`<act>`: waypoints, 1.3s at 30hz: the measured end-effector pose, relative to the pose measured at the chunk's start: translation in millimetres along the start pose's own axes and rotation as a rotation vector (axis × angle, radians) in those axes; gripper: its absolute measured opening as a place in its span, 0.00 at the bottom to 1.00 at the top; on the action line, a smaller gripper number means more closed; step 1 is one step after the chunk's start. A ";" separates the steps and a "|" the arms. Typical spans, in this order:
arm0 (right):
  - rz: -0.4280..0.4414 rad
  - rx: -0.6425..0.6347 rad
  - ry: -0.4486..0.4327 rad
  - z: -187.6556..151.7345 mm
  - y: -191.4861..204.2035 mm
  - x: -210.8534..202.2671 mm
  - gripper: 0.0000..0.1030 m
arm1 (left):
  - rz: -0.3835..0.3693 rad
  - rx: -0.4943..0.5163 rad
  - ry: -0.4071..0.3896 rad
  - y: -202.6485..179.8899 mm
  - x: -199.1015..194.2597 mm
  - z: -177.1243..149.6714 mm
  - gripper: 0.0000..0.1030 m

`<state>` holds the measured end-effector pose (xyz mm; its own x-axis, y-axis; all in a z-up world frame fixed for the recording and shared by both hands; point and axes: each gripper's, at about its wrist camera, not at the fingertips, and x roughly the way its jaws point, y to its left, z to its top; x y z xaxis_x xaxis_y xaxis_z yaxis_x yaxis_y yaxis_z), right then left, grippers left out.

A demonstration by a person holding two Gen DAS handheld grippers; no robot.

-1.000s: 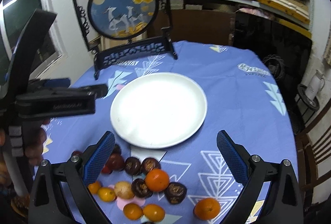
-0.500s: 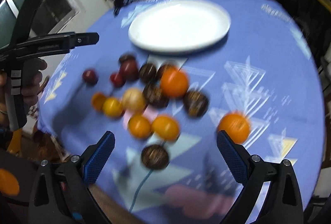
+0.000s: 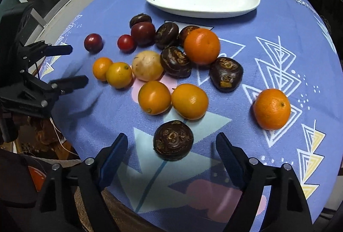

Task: Organize fruits
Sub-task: 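Grasp the dark brown dried fruit with the right gripper while the left grasps a small orange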

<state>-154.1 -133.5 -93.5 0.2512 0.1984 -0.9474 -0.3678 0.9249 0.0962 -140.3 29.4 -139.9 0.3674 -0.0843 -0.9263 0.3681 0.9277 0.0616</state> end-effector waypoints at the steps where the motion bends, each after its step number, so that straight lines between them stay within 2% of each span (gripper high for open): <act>1: -0.004 -0.002 0.007 -0.2 1.3 1.1 0.78 | 0.003 0.008 0.003 -1.9 1.7 0.6 0.96; 4: -0.004 0.002 0.049 0.6 1.1 9.2 0.57 | 0.010 0.023 0.002 -5.3 8.7 3.5 0.96; 5: 0.004 0.008 0.058 1.0 -0.4 11.5 0.46 | 0.009 0.024 0.004 -5.8 11.8 4.7 0.96; 6: 0.005 0.023 0.068 0.0 -2.3 13.1 0.40 | 0.005 0.024 0.005 -5.7 14.3 5.8 0.96; 10: 0.047 0.079 0.057 -3.0 -12.4 10.3 0.40 | 0.001 0.033 0.007 -3.4 23.4 10.7 0.96; 13: 0.047 0.078 0.064 -4.5 -15.7 8.9 0.40 | -0.010 0.044 -0.002 -0.1 24.9 12.4 0.96; 15: 0.048 0.073 0.070 -5.0 -17.2 7.0 0.40 | -0.022 0.052 -0.015 3.1 24.6 11.8 0.93; 17: 0.048 0.070 0.074 -5.5 -16.4 5.8 0.40 | -0.040 0.065 -0.007 7.6 26.7 11.5 0.78; 18: 0.049 0.070 0.074 -4.9 -16.1 5.8 0.40 | -0.046 0.070 0.001 10.0 28.1 10.4 0.75; 25: 0.042 0.076 0.075 5.5 -19.7 5.5 0.40 | -0.050 0.086 -0.004 8.5 34.9 17.8 0.74; 26: 0.040 0.074 0.077 6.7 -19.7 6.6 0.40 | -0.050 0.083 -0.004 6.5 36.4 20.5 0.71; 29: 0.035 0.061 0.087 10.4 -18.9 5.9 0.40 | -0.102 0.064 0.024 4.1 39.1 27.0 0.40; 30: 0.035 0.058 0.088 10.5 -19.1 5.4 0.40 | -0.116 0.067 0.030 3.7 37.9 27.2 0.35; 35: 0.020 0.068 0.075 16.8 -20.0 0.3 0.39 | -0.144 0.047 0.044 12.4 27.5 26.3 0.35; 39: 0.022 0.057 0.023 29.3 -21.8 -14.6 0.39 | -0.183 0.011 -0.028 21.0 -0.7 45.0 0.35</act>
<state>-123.5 -147.1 -72.8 0.2223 0.2118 -0.9517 -0.3214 0.9375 0.1335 -94.4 32.6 -121.2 0.3170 -0.2617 -0.9116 0.4402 0.8920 -0.1030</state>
